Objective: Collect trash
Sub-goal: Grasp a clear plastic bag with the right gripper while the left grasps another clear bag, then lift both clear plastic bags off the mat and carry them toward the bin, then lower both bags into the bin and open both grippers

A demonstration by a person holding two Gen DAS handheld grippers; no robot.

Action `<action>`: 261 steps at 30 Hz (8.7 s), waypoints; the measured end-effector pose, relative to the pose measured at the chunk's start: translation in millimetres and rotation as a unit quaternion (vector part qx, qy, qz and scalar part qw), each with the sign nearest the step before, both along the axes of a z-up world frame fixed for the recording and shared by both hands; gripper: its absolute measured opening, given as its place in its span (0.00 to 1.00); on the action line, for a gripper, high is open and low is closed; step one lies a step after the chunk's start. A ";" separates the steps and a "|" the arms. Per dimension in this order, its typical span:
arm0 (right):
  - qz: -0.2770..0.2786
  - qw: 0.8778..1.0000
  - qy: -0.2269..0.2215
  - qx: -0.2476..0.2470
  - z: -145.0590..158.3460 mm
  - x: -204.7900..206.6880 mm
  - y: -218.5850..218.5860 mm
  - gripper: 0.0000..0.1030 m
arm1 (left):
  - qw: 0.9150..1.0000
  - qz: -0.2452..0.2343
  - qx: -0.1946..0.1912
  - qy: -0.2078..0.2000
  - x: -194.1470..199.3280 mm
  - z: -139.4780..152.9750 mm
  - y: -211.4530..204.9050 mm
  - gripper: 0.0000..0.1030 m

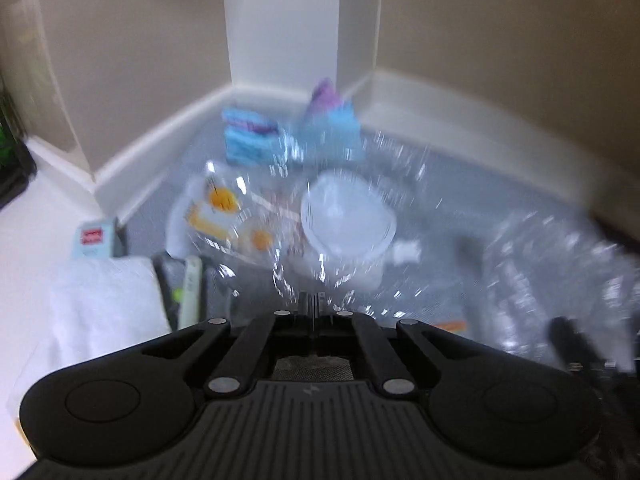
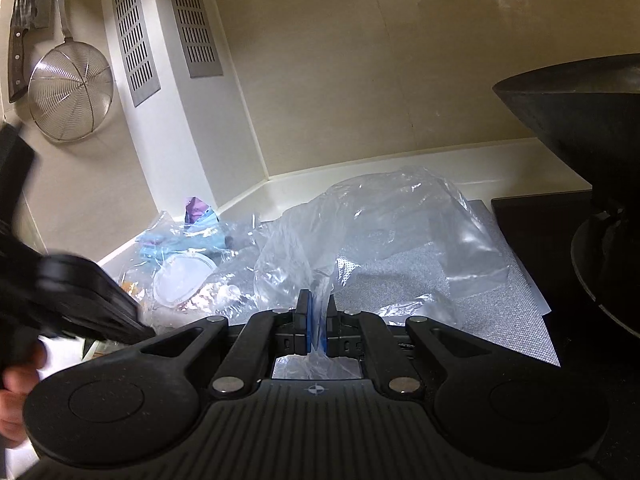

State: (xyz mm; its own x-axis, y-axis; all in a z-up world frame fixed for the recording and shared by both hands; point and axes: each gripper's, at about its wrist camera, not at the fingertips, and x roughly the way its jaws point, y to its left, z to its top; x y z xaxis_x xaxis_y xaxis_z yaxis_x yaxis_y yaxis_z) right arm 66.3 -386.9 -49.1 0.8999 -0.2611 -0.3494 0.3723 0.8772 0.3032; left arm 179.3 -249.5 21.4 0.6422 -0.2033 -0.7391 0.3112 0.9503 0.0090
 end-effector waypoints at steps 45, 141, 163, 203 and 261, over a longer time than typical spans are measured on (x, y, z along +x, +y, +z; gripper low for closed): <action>0.013 0.997 -0.062 -0.035 1.2 -26.3 8.6 0.05 | 0.988 0.082 -0.103 -0.083 -202.6 64.8 227.6 0.00; 0.367 0.918 0.079 -0.129 -6.0 -269.2 236.1 0.05 | 0.984 0.170 -0.054 -0.005 -394.3 -44.3 341.0 0.00; 0.373 0.912 0.126 -0.114 -34.2 -247.8 233.2 0.05 | 0.985 0.169 -0.036 0.031 -373.0 -73.7 333.3 0.00; 0.385 0.878 0.254 -0.128 -118.6 -176.9 269.7 0.05 | 0.976 0.169 0.010 0.140 -296.5 -189.2 319.5 0.00; 0.401 0.818 0.362 -0.197 -193.9 -74.4 320.2 0.70 | 0.966 0.140 0.108 0.190 -221.1 -265.1 267.3 0.94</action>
State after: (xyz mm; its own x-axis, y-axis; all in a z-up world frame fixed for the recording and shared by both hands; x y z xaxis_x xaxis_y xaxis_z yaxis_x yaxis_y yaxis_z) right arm -8.1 -66.7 -243.0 0.4324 0.0902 -0.8971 -0.4134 0.9041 -0.1084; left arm -41.8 17.8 -243.7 0.3246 0.1239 -0.9377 0.0625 0.9864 0.1519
